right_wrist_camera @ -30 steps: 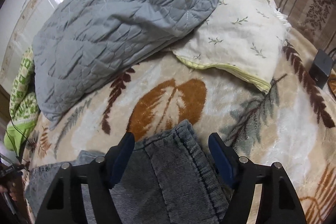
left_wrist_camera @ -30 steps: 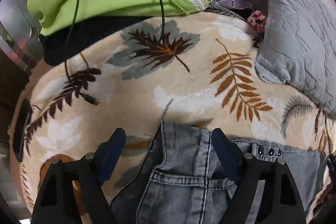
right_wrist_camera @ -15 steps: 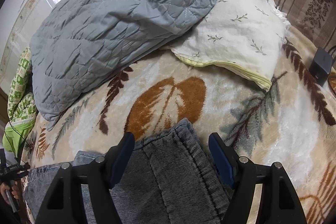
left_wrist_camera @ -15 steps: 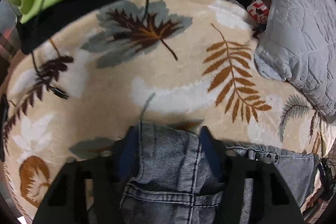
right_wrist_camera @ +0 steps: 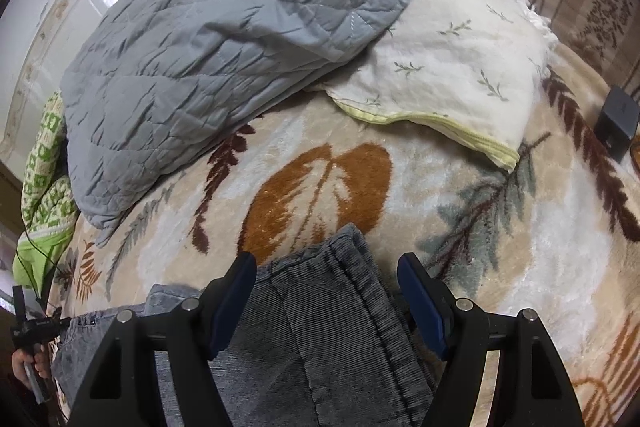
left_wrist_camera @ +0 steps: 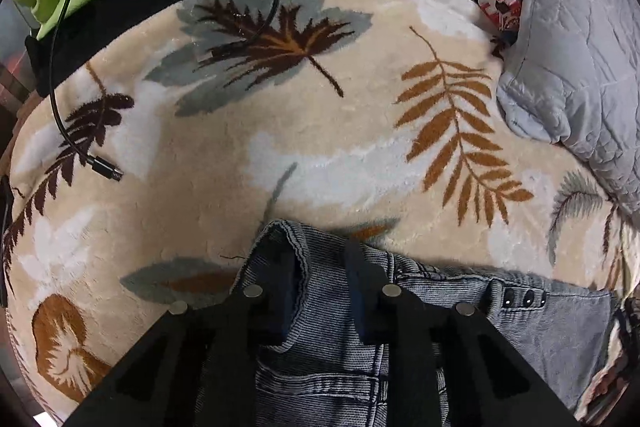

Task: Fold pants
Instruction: 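Grasp the jeans waistband with the left tool while the right tool grasps a leg cuff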

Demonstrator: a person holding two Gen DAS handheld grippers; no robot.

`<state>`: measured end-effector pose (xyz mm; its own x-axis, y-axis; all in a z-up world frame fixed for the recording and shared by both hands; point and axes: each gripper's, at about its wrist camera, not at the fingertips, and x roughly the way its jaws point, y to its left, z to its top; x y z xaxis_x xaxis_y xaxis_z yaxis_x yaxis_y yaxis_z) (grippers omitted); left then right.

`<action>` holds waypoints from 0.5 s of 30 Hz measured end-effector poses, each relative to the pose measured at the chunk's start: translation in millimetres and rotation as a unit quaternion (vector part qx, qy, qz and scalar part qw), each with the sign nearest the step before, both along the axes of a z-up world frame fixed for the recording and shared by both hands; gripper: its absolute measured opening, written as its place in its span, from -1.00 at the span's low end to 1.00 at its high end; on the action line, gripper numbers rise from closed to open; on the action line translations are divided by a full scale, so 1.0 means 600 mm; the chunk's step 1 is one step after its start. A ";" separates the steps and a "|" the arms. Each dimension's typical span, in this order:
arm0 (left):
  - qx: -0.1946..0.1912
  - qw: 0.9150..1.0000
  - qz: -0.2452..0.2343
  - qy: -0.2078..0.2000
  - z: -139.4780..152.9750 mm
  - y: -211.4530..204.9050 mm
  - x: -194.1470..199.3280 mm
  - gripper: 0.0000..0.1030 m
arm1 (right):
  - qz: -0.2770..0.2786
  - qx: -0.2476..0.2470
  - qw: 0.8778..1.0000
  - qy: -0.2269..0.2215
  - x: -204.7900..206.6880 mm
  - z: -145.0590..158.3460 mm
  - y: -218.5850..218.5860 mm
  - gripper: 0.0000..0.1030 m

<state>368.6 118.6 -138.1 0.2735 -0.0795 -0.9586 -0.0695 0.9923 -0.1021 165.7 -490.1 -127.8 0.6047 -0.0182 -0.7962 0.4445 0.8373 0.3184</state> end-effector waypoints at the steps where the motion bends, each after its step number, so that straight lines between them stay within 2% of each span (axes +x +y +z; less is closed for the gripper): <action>1: 0.007 1.000 -0.003 -0.003 0.001 -0.003 -0.001 -0.54 | 0.002 -0.001 1.000 0.000 0.000 0.002 0.000 0.48; 4: 0.016 1.000 -0.006 -0.015 0.000 -0.007 -0.006 -0.60 | -0.003 0.003 1.000 -0.004 -0.003 0.002 -0.010 0.48; 5: 0.020 1.000 -0.010 -0.021 -0.002 -0.011 -0.007 -0.78 | -0.006 0.006 1.000 -0.005 -0.004 0.000 -0.015 0.48; 8: 0.036 0.999 -0.020 -0.034 0.000 -0.017 -0.012 -0.92 | -0.017 0.015 1.000 -0.002 -0.003 -0.008 -0.025 0.48; 12: 0.038 0.998 -0.020 -0.051 0.010 -0.017 -0.017 -0.95 | -0.008 0.025 1.000 0.006 0.014 -0.021 -0.016 0.48; 15: 0.039 0.997 -0.023 -0.062 0.028 -0.029 -0.022 -0.95 | 0.000 -0.006 1.000 0.027 0.034 -0.033 0.004 0.48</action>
<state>355.7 101.2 -121.2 0.3882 -0.0219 -0.9213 -0.0145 0.9994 -0.0299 185.9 -487.9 -147.5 0.5614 -0.0283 -0.8271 0.4611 0.8406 0.2842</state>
